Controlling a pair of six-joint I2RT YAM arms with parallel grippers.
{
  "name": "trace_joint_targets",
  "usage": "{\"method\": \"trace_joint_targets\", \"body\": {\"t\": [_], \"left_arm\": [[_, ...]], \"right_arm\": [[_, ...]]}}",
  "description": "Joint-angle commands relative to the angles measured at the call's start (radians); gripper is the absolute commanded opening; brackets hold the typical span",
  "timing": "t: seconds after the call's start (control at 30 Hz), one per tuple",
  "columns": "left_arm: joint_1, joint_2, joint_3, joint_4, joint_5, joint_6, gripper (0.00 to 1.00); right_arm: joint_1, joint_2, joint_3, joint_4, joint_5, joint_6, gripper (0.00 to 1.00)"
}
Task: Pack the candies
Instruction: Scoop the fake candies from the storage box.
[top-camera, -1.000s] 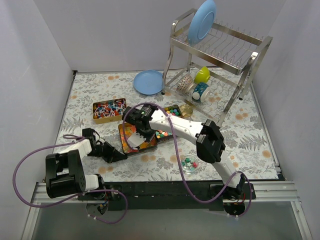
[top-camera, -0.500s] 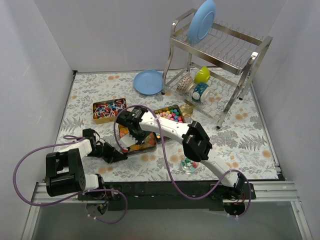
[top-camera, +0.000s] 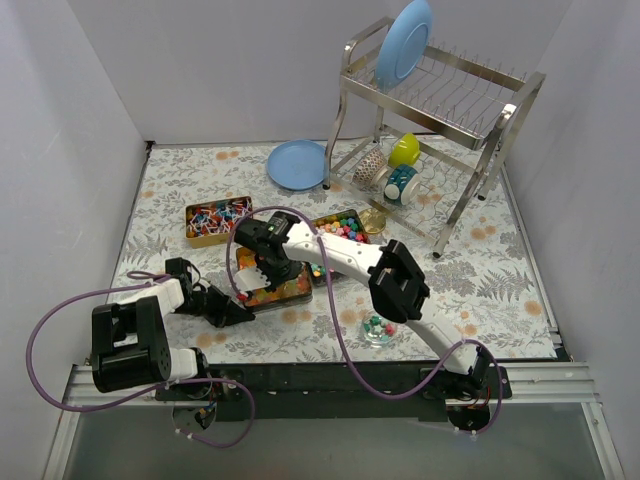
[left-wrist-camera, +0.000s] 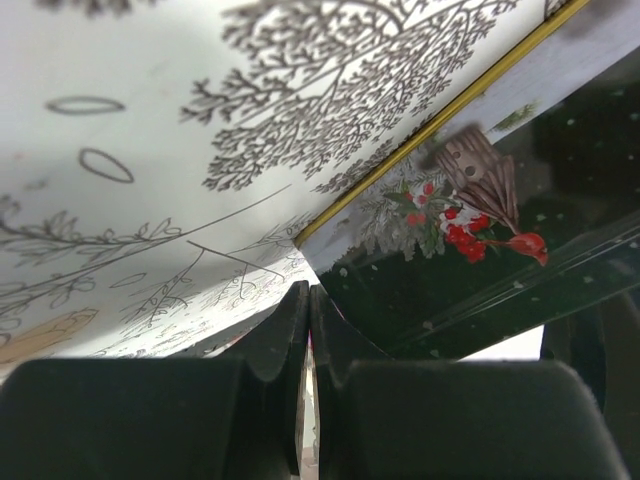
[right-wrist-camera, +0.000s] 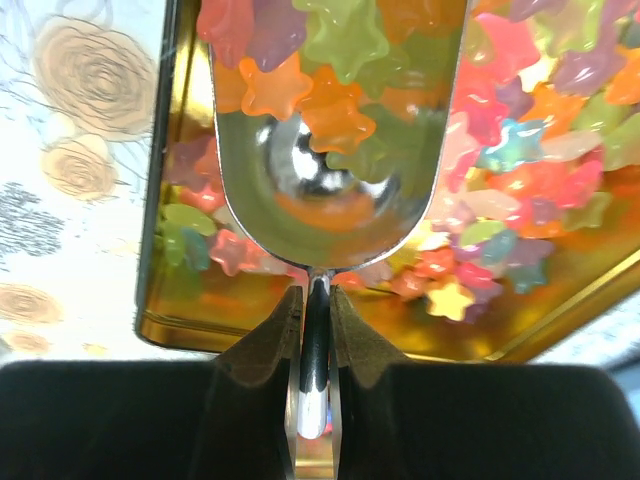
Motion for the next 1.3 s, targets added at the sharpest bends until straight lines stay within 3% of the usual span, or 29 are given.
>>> {"method": "trace_joint_targets", "body": {"t": [0.0,0.23,0.33,0.37,0.5,0.73,0.97,1.27], "left_arm": [[0.011,-0.020,0.021,0.015,0.011,-0.007,0.00],[0.014,-0.017,0.096,-0.048,0.025,0.080,0.01],[0.013,-0.012,0.176,-0.134,0.029,0.172,0.13],[0.014,-0.003,0.220,-0.158,0.046,0.206,0.22],[0.016,0.018,0.325,-0.289,0.080,0.347,0.34],[0.022,0.031,0.498,-0.378,0.091,0.477,0.40],[0.030,0.040,0.593,-0.389,0.131,0.549,0.42],[0.036,0.063,0.796,-0.386,0.180,0.628,0.45]], "right_arm": [[0.005,-0.013,-0.069,-0.083,-0.304,0.049,0.01],[-0.076,-0.051,-0.103,-0.076,-0.450,0.028,0.01],[-0.105,-0.068,-0.123,-0.092,-0.496,-0.008,0.01],[-0.114,-0.073,-0.132,-0.093,-0.501,-0.012,0.01],[-0.136,-0.108,-0.183,-0.067,-0.527,-0.032,0.01],[-0.191,-0.151,-0.224,-0.021,-0.616,-0.009,0.01],[-0.199,-0.150,-0.207,0.029,-0.639,0.077,0.01],[-0.232,-0.211,-0.261,0.045,-0.668,0.071,0.01]]}}
